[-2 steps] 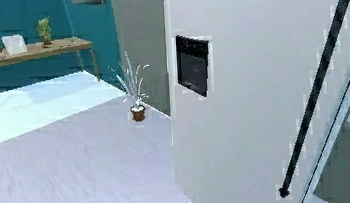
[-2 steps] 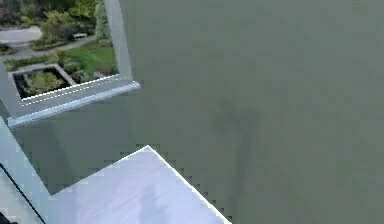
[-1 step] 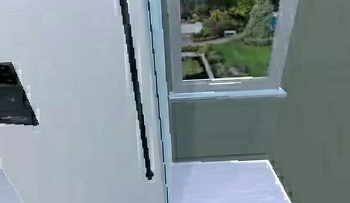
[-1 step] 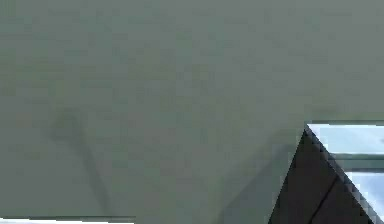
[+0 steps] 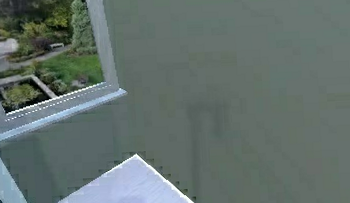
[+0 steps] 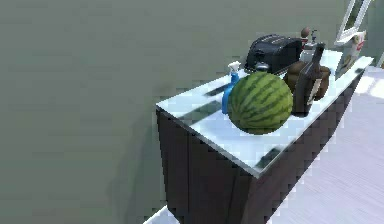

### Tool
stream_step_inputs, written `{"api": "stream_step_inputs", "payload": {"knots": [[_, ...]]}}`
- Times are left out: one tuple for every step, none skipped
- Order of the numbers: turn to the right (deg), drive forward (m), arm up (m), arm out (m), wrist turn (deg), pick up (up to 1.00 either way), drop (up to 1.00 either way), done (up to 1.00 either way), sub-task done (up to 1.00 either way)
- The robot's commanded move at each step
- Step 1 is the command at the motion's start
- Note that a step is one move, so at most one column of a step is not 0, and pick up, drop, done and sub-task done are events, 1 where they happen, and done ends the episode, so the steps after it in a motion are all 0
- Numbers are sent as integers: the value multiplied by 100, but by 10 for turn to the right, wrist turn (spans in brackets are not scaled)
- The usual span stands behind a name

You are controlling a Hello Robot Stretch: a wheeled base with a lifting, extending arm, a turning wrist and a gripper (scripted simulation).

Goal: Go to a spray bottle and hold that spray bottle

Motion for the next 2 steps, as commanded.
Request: {"api": "stream_step_inputs", "payload": {"knots": [[120, 0, 0, 0, 0, 0, 0, 0, 0], [0, 0, 50, 0, 0, 0, 0, 0, 0]]}}
